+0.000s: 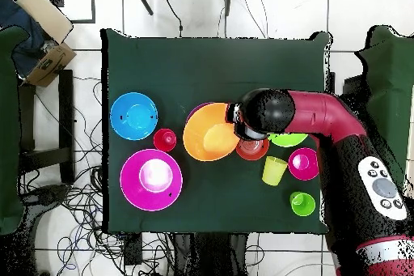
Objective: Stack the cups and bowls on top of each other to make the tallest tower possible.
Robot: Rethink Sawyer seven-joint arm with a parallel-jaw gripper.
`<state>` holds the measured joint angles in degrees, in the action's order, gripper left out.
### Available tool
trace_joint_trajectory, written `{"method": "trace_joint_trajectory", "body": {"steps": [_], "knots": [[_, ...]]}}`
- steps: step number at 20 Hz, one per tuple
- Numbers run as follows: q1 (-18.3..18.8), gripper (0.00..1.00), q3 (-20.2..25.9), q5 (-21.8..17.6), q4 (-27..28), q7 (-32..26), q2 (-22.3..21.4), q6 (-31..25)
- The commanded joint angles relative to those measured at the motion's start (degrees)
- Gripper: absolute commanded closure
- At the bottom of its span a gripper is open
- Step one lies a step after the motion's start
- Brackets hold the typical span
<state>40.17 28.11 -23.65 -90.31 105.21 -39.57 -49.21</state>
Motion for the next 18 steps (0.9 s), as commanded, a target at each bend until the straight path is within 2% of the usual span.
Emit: {"method": "trace_joint_trajectory", "body": {"steps": [1,5,9,18], "knots": [[-1.39,0.0,-2.65,-4.98,-1.55,-3.29,3.71,-0.16],[-1.01,0.0,-2.74,-5.18,-2.28,-3.4,4.03,1.13],[-1.12,0.0,-3.22,-5.07,-3.19,-3.61,2.75,-0.44],[0.11,0.0,-3.67,-4.33,-8.96,-2.75,-0.67,1.84]]}}
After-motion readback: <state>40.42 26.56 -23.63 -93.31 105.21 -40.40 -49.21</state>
